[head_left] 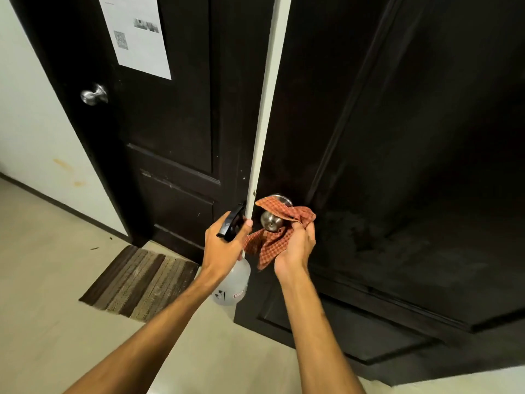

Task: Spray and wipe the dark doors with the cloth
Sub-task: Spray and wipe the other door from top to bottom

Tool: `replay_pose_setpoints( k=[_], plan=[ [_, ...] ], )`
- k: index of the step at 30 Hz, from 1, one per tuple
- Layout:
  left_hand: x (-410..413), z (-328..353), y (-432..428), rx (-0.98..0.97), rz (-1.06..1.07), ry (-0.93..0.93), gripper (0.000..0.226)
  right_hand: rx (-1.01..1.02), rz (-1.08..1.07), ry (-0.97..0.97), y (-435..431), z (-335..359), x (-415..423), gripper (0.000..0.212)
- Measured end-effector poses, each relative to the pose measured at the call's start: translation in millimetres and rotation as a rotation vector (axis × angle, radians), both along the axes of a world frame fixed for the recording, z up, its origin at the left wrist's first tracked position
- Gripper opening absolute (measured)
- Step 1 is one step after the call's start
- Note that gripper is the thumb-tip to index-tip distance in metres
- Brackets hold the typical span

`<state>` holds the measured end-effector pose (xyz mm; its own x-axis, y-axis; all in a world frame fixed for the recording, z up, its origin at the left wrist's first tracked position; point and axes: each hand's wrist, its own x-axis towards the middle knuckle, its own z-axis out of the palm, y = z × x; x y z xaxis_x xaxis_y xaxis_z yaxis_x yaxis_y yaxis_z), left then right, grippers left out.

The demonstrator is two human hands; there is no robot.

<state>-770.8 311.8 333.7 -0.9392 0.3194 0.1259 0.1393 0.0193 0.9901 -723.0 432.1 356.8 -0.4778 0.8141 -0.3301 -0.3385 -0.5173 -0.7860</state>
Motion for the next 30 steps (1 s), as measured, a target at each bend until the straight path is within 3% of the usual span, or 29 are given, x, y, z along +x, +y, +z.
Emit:
replay_pose_setpoints(
  k=[4, 7, 9, 15, 22, 30],
  plan=[
    [3.3, 3.8, -1.0, 0.000, -0.004, 0.042, 0.005, 1.019, -0.047, -0.334, -15.2, -18.1, 7.2, 0.027],
    [5.1, -1.3, -5.7, -0.018, 0.011, 0.040, 0.006, 1.470, 0.006, -0.502, -6.2, -40.2, 8.8, 0.029],
    [4.9, -3.7, -8.9, -0.030, 0.024, 0.056, 0.008, 1.501, 0.049, -0.542, -2.7, -42.5, 4.8, 0.028],
    [4.5, -6.8, -11.8, -0.073, 0.025, 0.064, 0.012, 1.234, 0.017, -0.577, -12.3, -22.9, -15.6, 0.043],
    [6.9, 1.0, -20.6, -0.060, -0.004, 0.048, 0.010, 1.250, 0.004, -0.599, -7.5, -23.2, -17.5, 0.042],
    [-2.7, -7.7, -44.1, -0.080, -0.083, 0.012, 0.008, 1.276, -0.014, -0.500, -35.2, -39.2, 15.8, 0.036]
  ],
)
